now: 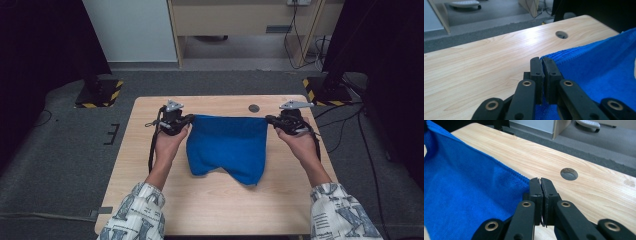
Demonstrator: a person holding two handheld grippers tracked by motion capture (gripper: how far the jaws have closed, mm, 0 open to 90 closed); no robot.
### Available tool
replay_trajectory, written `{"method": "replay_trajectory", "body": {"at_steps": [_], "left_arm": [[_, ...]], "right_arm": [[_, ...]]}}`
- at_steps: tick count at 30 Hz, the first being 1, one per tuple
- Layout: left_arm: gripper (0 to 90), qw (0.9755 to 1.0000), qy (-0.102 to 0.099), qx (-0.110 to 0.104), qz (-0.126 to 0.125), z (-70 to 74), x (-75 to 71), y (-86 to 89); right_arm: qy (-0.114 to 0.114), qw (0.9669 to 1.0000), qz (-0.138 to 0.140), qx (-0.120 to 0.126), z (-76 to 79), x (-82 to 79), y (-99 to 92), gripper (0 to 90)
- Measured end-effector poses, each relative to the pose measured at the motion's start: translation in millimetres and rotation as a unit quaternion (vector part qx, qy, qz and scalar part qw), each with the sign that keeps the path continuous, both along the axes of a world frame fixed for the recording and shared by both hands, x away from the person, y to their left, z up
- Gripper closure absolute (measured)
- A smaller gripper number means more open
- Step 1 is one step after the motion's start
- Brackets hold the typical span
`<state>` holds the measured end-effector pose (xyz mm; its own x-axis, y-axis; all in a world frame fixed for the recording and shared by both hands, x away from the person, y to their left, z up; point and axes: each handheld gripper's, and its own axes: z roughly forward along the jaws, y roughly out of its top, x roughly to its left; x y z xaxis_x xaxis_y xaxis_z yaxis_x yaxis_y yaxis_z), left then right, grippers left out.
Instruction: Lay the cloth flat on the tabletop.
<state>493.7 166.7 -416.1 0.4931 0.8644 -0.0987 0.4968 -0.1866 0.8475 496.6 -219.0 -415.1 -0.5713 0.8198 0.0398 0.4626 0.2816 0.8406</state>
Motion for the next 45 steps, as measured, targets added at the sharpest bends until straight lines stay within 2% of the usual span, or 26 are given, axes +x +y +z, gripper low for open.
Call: {"method": "replay_trajectory", "body": {"at_steps": [3, 8, 13, 15, 17, 18, 21, 25, 28, 31, 34, 37, 40, 45], "left_arm": [[86.7, 0.9999, 0.005, 0.008, 0.004, -7.7, 12.0, -1.9], [86.7, 0.9995, 0.027, 0.016, 0.011, -24.4, 30.2, -2.3], [85.9, 0.999, 0.039, 0.012, 0.018, -35.5, 38.9, -1.4], [79.2, 0.9988, 0.037, 0.012, 0.03, -38.3, 41.5, -0.7], [60.3, 0.9983, 0.039, 0.004, 0.043, -39.4, 43.3, 1.2], [53.7, 0.9981, 0.04, -0.002, 0.046, -39.3, 43.5, 2.2], [40.5, 0.9983, 0.027, -0.006, 0.051, -37.1, 43.3, 4.3], [38.0, 0.9986, 0.024, -0.011, 0.047, -31.8, 40.0, 5.3], [36.0, 0.999, 0.023, -0.007, 0.038, -26.2, 34.2, 4.0], [34.1, 0.9995, 0.016, -0.007, 0.027, -21.6, 24.1, 3.4], [32.1, 0.9997, 0.008, -0.011, 0.021, -18.2, 8.2, 4.4], [31.0, 0.9998, 0.002, -0.007, 0.021, -17.8, -13.5, 7.6], [32.8, 0.9995, -0.008, -0.023, 0.021, -24.5, -36.5, 11.5], [33.9, 0.9996, -0.005, -0.026, 0.007, -41.9, -65.3, 17.5]], "right_arm": [[0.011, 0.9999, -0.009, 0.002, -9.4, 13.8, 3.1, 88.3], [0.033, 0.9992, -0.02, -0.01, -28.2, 35.1, 8.1, 88.4], [0.051, 0.9982, -0.025, -0.021, -42.7, 48.2, 12.8, 88.0], [0.055, 0.9978, -0.027, -0.024, -46.0, 51.0, 14.2, 85.8], [0.058, 0.9977, -0.031, -0.019, -47.8, 52.8, 14.9, 76.8], [0.057, 0.9976, -0.036, -0.018, -47.7, 53.1, 14.8, 72.1], [0.052, 0.9976, -0.045, -0.008, -45.3, 52.8, 13.3, 56.5], [0.043, 0.9978, -0.05, 0.0, -41.5, 51.7, 10.9, 41.9], [0.038, 0.9977, -0.056, -0.003, -37.7, 49.3, 9.7, 35.0], [0.036, 0.9981, -0.05, -0.007, -32.4, 41.7, 9.9, 33.3], [0.029, 0.9987, -0.042, -0.002, -27.3, 27.2, 10.3, 30.1], [0.027, 0.9994, -0.021, -0.005, -25.5, 9.5, 12.9, 28.7], [0.023, 0.9997, -0.005, 0.001, -27.2, -10.0, 15.1, 34.0], [0.011, 0.9998, 0.018, 0.007, -37.9, -43.0, 18.0, 51.1]]}}
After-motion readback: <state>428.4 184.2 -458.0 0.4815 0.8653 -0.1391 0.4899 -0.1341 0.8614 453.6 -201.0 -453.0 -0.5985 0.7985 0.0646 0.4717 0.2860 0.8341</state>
